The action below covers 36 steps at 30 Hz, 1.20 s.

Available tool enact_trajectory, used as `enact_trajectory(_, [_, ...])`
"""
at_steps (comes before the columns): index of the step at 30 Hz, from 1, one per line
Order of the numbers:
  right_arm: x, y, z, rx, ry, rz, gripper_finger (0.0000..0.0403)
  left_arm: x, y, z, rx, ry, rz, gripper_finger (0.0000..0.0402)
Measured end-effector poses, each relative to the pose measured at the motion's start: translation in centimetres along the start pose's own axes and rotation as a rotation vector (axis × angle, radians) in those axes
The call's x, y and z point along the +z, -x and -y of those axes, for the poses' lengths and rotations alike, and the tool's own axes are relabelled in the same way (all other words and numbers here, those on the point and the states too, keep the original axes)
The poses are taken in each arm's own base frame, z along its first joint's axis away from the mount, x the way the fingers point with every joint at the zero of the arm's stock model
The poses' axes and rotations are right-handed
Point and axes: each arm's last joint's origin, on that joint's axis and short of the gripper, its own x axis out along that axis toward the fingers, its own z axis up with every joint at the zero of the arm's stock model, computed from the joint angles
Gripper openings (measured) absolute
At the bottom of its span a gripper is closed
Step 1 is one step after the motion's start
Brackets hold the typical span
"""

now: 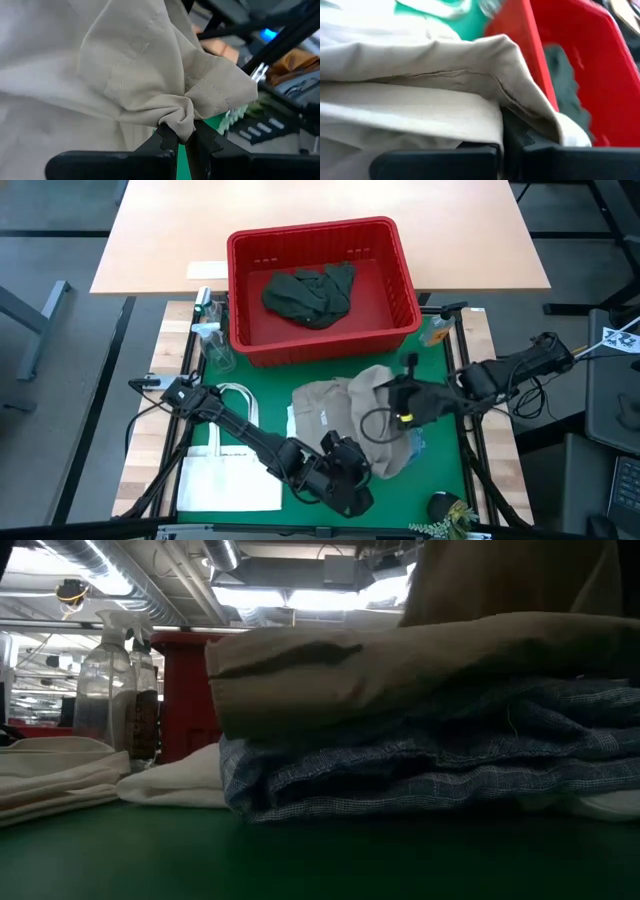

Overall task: Fold Laundry from Bin
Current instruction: Fold the light brown shorts

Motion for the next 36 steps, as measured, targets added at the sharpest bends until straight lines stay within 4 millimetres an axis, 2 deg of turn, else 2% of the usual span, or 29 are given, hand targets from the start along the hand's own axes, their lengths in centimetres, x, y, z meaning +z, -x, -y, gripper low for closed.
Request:
enact_trajectory(7, [2.1,-2.4,1.1,0.224,-0.012,0.17,0.0002,-2.3,1.3,0.1,0.058,0.09,-0.107,0.0015])
enact_trajectory(11, [2.8,-4.8,0.4,0.339,0.003,0.183,0.0002,-3.3,2.0,0.2,0.079,0.068,-0.152,0.0019])
enact_trajectory(18, [4.1,-9.8,-1.0,0.317,0.074,0.195,0.0002,-5.1,3.3,-0.1,0.147,0.027,-0.25,0.002])
enact_trajectory(23, [3.9,-12.6,-1.5,0.321,0.1,0.154,0.0003,-6.0,4.1,-0.2,0.182,-0.002,-0.284,0.0021])
enact_trajectory(29, [3.9,-14.2,-2.0,0.329,0.102,0.147,0.0003,-6.8,4.8,-0.5,0.213,-0.051,-0.364,0.0021])
enact_trajectory(36, [4.3,-15.3,-2.5,0.312,0.119,0.178,0.0003,-6.9,4.9,-0.6,0.22,-0.056,-0.372,0.0021])
